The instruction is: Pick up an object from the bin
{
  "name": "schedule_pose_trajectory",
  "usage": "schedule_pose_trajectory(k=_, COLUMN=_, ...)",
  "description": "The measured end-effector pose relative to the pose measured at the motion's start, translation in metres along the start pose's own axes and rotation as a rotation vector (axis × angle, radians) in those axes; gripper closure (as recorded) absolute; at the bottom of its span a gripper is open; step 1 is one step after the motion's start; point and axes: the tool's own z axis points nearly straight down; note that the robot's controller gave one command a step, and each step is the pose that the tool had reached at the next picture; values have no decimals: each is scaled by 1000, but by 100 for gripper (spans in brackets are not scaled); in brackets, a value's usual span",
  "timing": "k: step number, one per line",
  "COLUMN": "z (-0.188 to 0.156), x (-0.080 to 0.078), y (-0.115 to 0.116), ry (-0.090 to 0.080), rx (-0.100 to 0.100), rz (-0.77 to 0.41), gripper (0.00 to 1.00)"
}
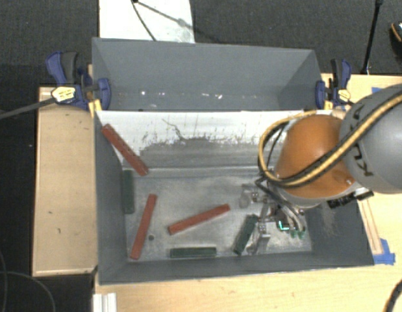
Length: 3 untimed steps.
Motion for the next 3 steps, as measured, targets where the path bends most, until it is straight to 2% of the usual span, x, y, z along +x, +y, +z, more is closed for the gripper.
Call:
schedule_pose_trajectory(k=1, z=63, x=-6, y=90, ry=-18, rx=1, rz=-317, gripper=0)
schedule_pose_trajectory(k=2, z=33, x=-32, y=77, ry=-13, rx=2, rz=-351, gripper=0)
schedule_pose_trajectory(k=3, z=33, x=-47, y=78, ry=-13, rx=0, rz=-251, gripper=0)
